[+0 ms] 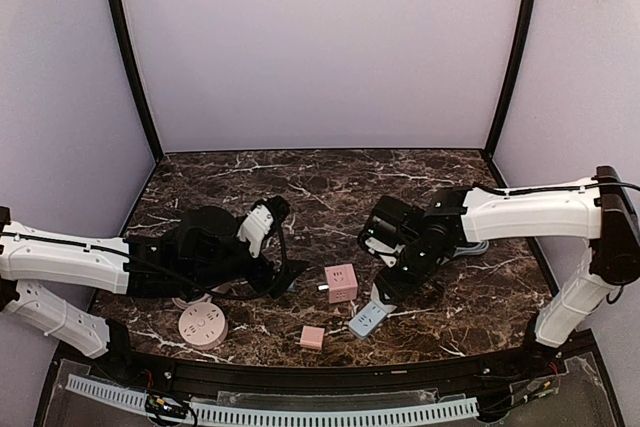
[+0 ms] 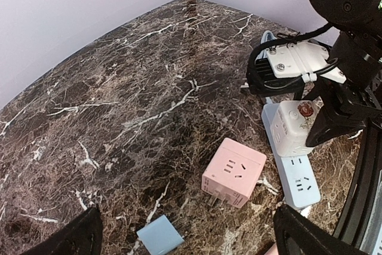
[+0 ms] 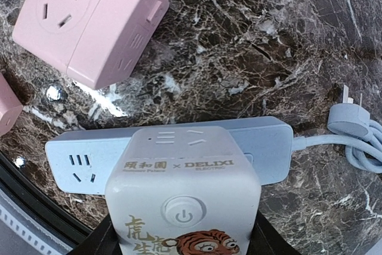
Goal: Insert the plug
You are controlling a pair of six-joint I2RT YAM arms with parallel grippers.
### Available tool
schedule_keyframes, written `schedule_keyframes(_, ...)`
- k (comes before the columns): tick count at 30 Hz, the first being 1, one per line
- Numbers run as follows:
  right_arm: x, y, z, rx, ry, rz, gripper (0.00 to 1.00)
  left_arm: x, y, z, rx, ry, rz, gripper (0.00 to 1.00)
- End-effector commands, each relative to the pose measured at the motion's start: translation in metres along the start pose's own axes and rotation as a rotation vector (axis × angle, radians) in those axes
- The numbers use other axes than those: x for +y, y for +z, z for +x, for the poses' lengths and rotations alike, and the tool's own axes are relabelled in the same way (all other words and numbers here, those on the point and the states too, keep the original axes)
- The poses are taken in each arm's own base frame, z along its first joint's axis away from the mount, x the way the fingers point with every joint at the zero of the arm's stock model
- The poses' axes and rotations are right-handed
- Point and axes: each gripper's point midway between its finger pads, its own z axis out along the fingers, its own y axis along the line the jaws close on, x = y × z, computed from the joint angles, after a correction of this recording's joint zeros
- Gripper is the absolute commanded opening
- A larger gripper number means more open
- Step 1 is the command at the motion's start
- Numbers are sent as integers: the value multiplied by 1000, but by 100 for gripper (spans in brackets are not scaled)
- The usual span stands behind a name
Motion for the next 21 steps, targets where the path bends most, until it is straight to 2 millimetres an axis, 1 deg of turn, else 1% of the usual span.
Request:
schedule_keyframes(1,-70,58,34,153,187,279,0,0,2,5,9,-6,5,100)
schedule_keyframes(8,-60,61,29,151,168,226,0,0,4,6,14,-5,1,100)
schedule_keyframes(9,-58,60,28,148,165,217,2,0,4,6,13,-5,2,100)
schedule_keyframes(10,-54,58,26,142,157,205,6,0,4,6,13,-6,2,100)
schedule_keyframes(12,-48,52,20,124,142,188,19,0,3,6,13,-7,1,100)
schedule_keyframes(17,-31,28,1,51,114,143,43,0,3,6,14,-9,-2,100)
schedule_keyframes(18,-28,23,-3,32,111,134,47,1,3,6,14,-10,-3,100)
schedule_keyframes(21,-20,8,-15,-21,104,106,56,2,3,6,13,-12,-7,100)
